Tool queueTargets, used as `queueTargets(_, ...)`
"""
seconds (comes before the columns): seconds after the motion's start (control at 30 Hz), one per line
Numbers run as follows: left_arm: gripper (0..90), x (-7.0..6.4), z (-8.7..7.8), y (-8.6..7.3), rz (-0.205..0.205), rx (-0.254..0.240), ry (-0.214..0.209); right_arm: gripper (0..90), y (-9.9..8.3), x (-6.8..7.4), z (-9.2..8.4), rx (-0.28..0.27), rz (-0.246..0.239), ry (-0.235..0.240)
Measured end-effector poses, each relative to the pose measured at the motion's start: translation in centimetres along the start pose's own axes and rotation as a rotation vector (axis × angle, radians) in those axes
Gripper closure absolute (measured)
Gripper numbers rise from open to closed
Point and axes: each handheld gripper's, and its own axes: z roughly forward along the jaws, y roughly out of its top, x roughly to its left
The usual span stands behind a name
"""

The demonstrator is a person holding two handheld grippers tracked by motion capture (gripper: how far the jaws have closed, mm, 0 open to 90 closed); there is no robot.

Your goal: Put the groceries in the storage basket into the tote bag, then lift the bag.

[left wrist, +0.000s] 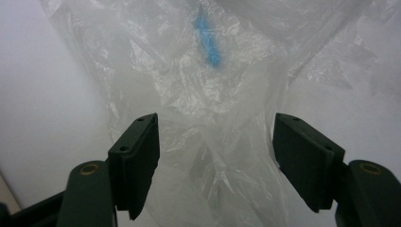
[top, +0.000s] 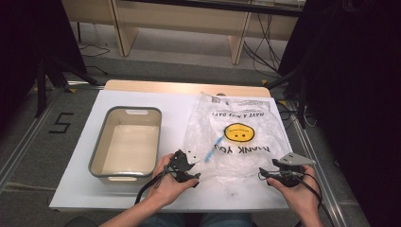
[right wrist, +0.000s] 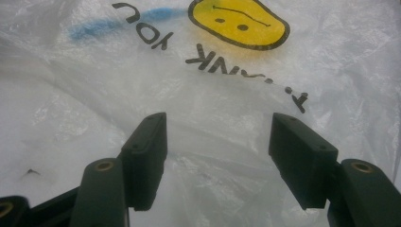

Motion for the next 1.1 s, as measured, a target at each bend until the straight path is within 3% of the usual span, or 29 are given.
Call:
queueTargets(0.37,32.2,0.4,-0.1,-0.1,-0.004,-0.002,-0.012,38.3,0.0,0.0,0.1,-0.019,0.006,-0.016)
queueTargets(1.1,31.7,0.3,0.0,-0.2,-0.007,0.007,-0.008,37.7,-0.5,-1.1,-0.4,-0.007,0.081,-0.053)
